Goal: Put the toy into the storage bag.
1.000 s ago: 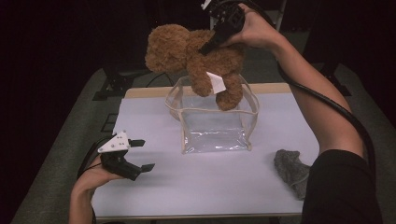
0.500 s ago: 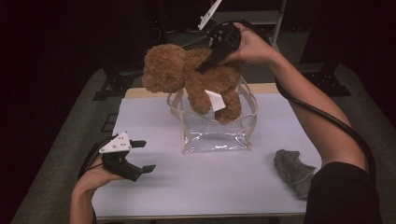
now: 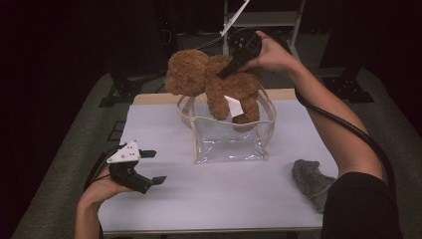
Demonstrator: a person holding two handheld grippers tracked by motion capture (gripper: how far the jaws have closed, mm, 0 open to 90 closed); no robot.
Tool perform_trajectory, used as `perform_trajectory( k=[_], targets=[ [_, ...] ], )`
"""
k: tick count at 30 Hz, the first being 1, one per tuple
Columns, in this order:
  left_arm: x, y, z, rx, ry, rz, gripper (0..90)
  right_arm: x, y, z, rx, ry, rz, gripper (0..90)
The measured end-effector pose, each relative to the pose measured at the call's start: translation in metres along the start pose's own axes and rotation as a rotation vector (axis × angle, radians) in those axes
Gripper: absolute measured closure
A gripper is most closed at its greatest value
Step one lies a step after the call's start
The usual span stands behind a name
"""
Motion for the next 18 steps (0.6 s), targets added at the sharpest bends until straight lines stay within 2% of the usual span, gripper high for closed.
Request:
perform_trajectory(
  k=[5,16,18],
  targets=[
    [0.000,-0.001,0.000,-0.001,-0.005,0.004,8.1,-0.002,-0.005,-0.004,-0.009,-0.006,0.001,54.4],
    [-0.001,-0.001,-0.002,-0.003,-0.007,0.008,6.0,-0.024,-0.030,0.005,-0.006,0.014,0.034,54.4],
    [-0.002,-0.001,-0.002,-0.010,-0.007,0.012,6.0,-0.030,-0.040,0.007,-0.012,0.025,0.046,54.4]
  ],
)
Point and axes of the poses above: each handheld gripper's, and its own axes: x roughly backward along the jaws, y roughly out of its top, z roughly to its left, the point moved 9 cm from there along -x, roughly forward along the jaws, and after that the axes turned 2 degrees about -x, right-handed, at the moved point
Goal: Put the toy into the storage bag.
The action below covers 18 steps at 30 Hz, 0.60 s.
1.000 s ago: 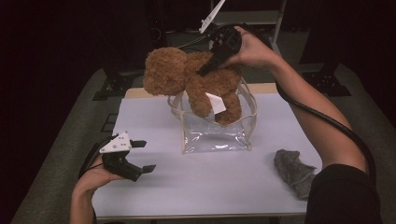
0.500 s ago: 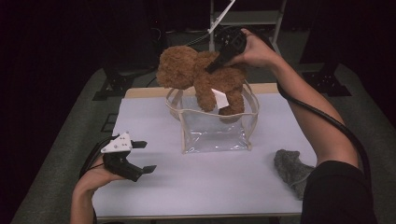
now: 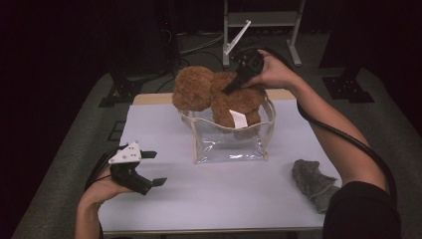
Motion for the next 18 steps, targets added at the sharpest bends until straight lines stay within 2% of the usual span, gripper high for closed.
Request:
perform_trajectory(
  k=[8,18],
  targets=[
    [-0.001,-0.001,-0.002,0.006,-0.009,0.006,5.9,-0.017,-0.025,0.000,-0.036,0.020,0.023,54.4],
    [-0.002,-0.001,-0.003,-0.001,-0.013,0.013,5.9,-0.029,-0.044,-0.001,-0.053,0.019,0.083,54.3]
  ],
)
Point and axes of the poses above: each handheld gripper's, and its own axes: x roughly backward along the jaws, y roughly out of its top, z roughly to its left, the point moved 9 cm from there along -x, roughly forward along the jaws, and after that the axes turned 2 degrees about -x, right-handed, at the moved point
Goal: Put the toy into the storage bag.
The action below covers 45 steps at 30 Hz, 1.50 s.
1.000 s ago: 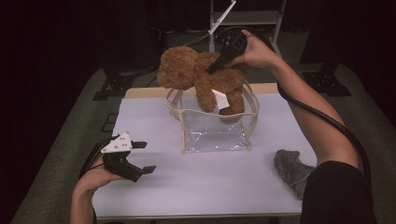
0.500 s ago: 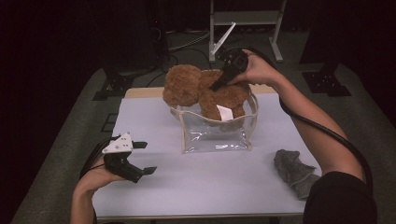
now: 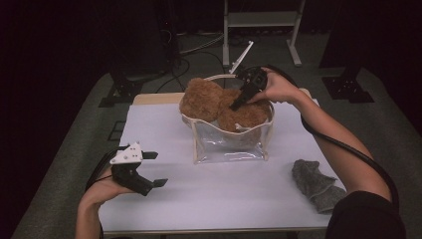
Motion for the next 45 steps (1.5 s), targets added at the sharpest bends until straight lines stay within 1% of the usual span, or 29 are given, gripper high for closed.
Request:
perform_trajectory(
  k=[1,4,5,6,9,10,11,13,16,19,22,24,25,26,28,29,30,31,32,33,35,38,40,43,45],
  targets=[
    [0.000,0.000,0.000,0.000,-0.001,0.000,5.9,-0.005,-0.004,-0.001,-0.003,-0.007,0.023,54.0],
    [0.000,0.000,0.000,-0.005,-0.001,0.002,6.0,-0.010,-0.006,-0.002,-0.013,-0.011,0.043,53.2],
    [0.000,0.000,0.000,-0.005,-0.001,0.002,5.9,-0.010,-0.006,-0.002,-0.013,-0.011,0.043,53.2],
    [0.001,0.000,0.000,-0.002,0.001,0.000,5.9,-0.013,-0.008,-0.002,-0.013,-0.012,0.054,51.2],
    [0.001,-0.001,0.000,-0.002,0.001,-0.002,5.9,-0.017,-0.009,-0.003,-0.014,-0.019,0.065,46.9],
    [0.001,-0.001,0.000,-0.002,0.001,-0.002,5.9,-0.017,-0.009,-0.003,-0.014,-0.019,0.065,46.9],
    [0.001,-0.001,0.000,-0.002,0.000,-0.003,5.9,-0.020,-0.011,-0.004,-0.011,-0.026,0.079,39.6],
    [0.000,-0.001,0.000,0.003,-0.003,-0.002,5.9,-0.022,-0.012,-0.005,-0.001,-0.042,0.087,35.6],
    [-0.001,-0.002,0.000,-0.002,-0.005,0.008,6.0,-0.023,-0.012,-0.005,0.001,-0.045,0.069,32.2],
    [-0.001,-0.001,0.000,-0.002,-0.006,0.004,6.0,-0.020,-0.010,-0.004,0.006,-0.050,0.055,29.9],
    [-0.002,-0.001,-0.002,0.000,-0.010,0.005,5.9,-0.015,-0.007,-0.003,0.013,-0.061,0.041,29.6],
    [-0.002,0.000,-0.002,0.001,-0.009,0.003,5.9,-0.012,-0.002,-0.002,0.023,-0.068,0.020,29.8],
    [-0.002,0.000,-0.002,0.001,-0.009,0.003,5.9,-0.012,-0.002,-0.002,0.023,-0.068,0.020,29.8],
    [-0.003,0.000,-0.002,0.001,-0.009,0.005,5.9,-0.009,0.006,0.002,0.035,-0.059,-0.010,31.8],
    [-0.003,0.000,-0.002,-0.002,-0.010,0.005,5.9,-0.008,0.013,0.005,0.047,-0.054,-0.036,36.1],
    [-0.003,0.001,-0.002,-0.006,-0.011,0.006,5.9,-0.009,0.017,0.007,0.055,-0.049,-0.047,39.7],
    [-0.003,0.002,-0.003,-0.006,-0.012,0.006,5.9,-0.010,0.021,0.009,0.062,-0.045,-0.050,41.6],
    [-0.003,0.002,-0.003,-0.006,-0.012,0.003,5.9,-0.012,0.023,0.010,0.068,-0.051,-0.055,44.3],
    [-0.003,0.002,-0.003,-0.006,-0.012,0.003,6.0,-0.012,0.023,0.010,0.068,-0.051,-0.055,44.3],
    [-0.003,0.003,-0.003,-0.009,-0.012,0.003,5.9,-0.018,0.027,0.011,0.080,-0.056,-0.043,50.6],
    [-0.002,0.003,-0.003,-0.009,-0.013,0.001,5.9,-0.021,0.026,0.009,0.084,-0.078,-0.028,60.3],
    [-0.002,0.002,-0.003,-0.012,-0.014,0.002,5.9,-0.025,0.021,0.004,0.058,-0.080,-0.002,72.6],
    [-0.003,0.001,-0.002,-0.009,-0.015,0.005,5.9,-0.028,0.017,0.002,0.050,-0.076,0.018,75.7],
    [-0.003,0.001,-0.002,-0.010,-0.015,0.005,5.9,-0.036,0.011,-0.001,0.029,-0.079,0.058,78.0],
    [-0.002,0.002,-0.002,-0.011,-0.015,0.002,5.9,-0.038,0.009,-0.002,0.021,-0.079,0.069,78.9]
  ],
)
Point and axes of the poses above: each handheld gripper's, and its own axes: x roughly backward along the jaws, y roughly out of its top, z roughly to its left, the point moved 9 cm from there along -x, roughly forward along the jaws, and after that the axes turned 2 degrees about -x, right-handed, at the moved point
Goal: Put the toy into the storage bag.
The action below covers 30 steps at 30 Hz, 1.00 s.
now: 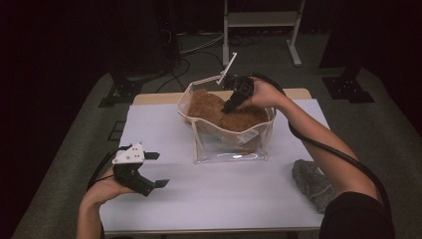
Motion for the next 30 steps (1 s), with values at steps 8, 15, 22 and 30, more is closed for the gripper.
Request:
perform_trajectory(
  k=[8,15,22,30],
  targets=[
    [-0.001,-0.001,0.000,-0.006,0.000,0.005,5.9,-0.005,-0.007,-0.001,-0.015,0.003,0.014,78.9],
    [0.000,0.000,-0.001,-0.002,0.005,-0.005,5.9,0.014,-0.005,0.005,-0.016,0.021,-0.073,64.9],
    [-0.001,0.002,-0.003,-0.006,0.001,-0.008,5.9,0.029,-0.015,0.011,-0.033,0.026,-0.131,56.4],
    [-0.001,0.001,-0.003,-0.010,0.001,0.004,5.9,0.052,-0.025,0.013,-0.050,0.018,-0.182,52.9]
  ],
)
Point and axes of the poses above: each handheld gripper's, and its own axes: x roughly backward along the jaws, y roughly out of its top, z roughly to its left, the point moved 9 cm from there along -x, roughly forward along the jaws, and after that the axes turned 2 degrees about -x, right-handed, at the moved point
